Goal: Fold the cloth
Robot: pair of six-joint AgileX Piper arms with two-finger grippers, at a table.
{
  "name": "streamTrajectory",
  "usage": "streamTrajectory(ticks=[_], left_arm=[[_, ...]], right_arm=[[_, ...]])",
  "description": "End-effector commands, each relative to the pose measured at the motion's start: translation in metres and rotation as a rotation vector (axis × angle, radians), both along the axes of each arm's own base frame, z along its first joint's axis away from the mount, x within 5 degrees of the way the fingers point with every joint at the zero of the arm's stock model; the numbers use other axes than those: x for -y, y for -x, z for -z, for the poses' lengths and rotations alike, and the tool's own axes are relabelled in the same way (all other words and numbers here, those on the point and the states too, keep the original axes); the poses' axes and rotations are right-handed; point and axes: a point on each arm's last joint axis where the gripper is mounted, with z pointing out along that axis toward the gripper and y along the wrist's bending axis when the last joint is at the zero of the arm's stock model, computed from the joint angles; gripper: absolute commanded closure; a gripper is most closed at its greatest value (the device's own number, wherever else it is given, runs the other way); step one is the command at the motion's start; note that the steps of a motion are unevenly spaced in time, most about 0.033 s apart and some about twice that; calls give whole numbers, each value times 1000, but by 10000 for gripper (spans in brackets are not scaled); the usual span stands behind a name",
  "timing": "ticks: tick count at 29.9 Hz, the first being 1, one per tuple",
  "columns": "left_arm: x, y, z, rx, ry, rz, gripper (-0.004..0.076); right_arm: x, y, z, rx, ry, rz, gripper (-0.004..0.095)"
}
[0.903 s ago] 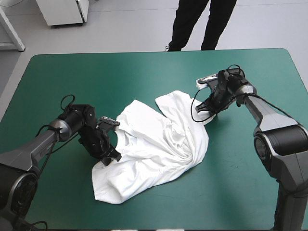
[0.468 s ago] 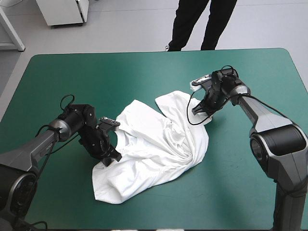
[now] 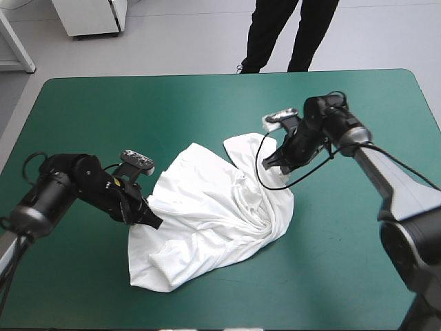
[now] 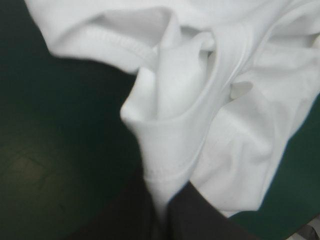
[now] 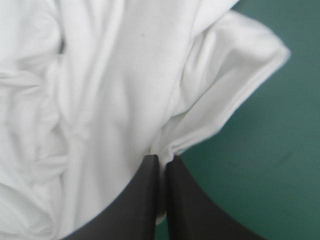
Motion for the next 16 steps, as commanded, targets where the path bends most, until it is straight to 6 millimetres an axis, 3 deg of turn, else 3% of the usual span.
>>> streamTrajectory(ticks=[1,5,9,12,16], left_arm=[[-4,30,-56,186,123,-9,733],[-12,63,-119,425,207,0,733],[-23,101,-177,659,279,11,733],[-27,126,-212,784,353,34,733],[-33,158,-246,883,415,76,733]], right_arm=[[19,50,-99,259,-104,32,923],[46,115,-171,518,-162,74,923],[74,187,-222,754,-256,125,923],[93,241,-246,914,-312,139,923],[116,303,-263,1076,-403,175,923]])
